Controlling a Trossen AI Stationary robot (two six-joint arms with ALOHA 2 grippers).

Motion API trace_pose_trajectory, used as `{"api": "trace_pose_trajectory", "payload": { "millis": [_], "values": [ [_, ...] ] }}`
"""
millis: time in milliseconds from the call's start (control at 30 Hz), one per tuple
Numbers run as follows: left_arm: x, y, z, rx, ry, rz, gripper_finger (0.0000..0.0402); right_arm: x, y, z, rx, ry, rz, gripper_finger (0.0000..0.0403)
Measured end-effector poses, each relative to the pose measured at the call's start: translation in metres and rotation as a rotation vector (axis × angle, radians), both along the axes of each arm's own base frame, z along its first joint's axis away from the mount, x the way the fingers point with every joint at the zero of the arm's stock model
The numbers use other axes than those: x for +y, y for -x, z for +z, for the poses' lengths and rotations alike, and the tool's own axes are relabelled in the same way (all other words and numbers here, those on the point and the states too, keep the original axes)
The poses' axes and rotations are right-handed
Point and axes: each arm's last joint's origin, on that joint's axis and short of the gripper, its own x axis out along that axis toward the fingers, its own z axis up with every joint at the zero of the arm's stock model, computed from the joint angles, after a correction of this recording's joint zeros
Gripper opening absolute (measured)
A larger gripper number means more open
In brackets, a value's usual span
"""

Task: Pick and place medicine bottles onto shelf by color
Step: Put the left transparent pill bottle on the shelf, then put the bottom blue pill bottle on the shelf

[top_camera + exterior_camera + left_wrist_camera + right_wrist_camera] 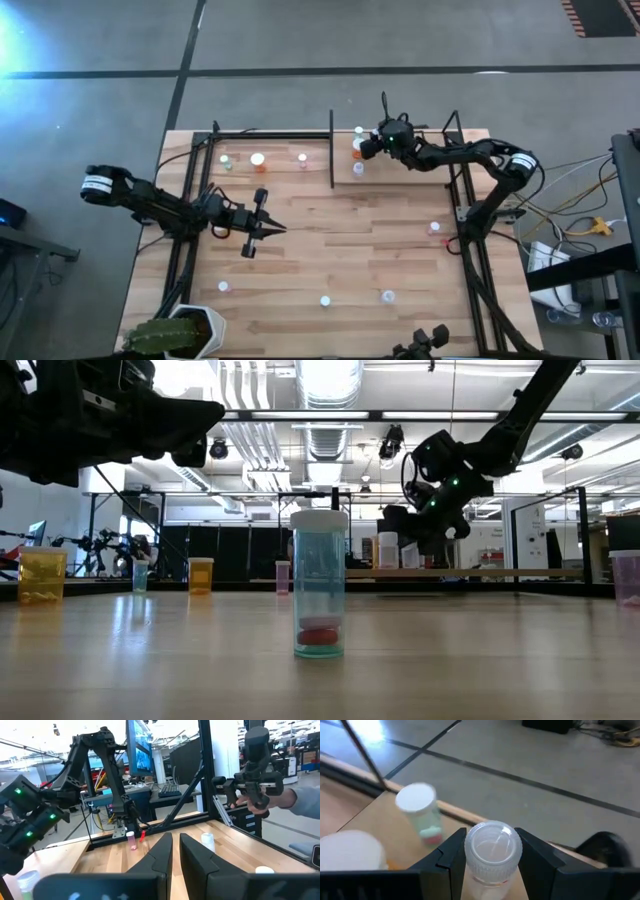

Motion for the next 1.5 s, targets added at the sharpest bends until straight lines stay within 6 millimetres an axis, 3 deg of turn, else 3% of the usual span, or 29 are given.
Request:
{"api": "trace_pose_trajectory", "payload": {
  "millis": [233, 667, 1033, 1167, 1300, 1500],
  "values": [
    [0.000, 0.000, 0.001, -0.003, 0.000, 0.000, 0.0015, 0.002, 0.002, 0.007, -0.008, 0.009, -0.009, 0.0145],
    [0.000, 0.000, 0.001, -0.003, 0.000, 0.000, 0.0015, -0.002, 0.002, -0.003, -0.003, -0.012, -0.025, 0.0159],
    [0.000, 0.000, 0.001, -0.002, 0.001, 0.000, 0.0015, -0.001, 0.002, -0.001, -0.004, -0.015, -0.024, 0.0243],
    [0.000, 0.000, 0.001, -0.001, 0.006, -0.001, 0.0015, 0.003, 0.006, 0.013, 0.000, 0.008, -0.006, 0.0261],
    [0.000, 0.000, 0.000, 0.000, 0.007, -0.001, 0.0015, 0.014, 0.016, 0.040, 0.008, 0.032, 0.008, 0.0257],
    [0.000, 0.000, 0.000, 0.001, 0.007, -0.001, 0.0015, 0.057, 0.038, 0.086, 0.006, 0.030, 0.079, 0.0221]
  ]
}}
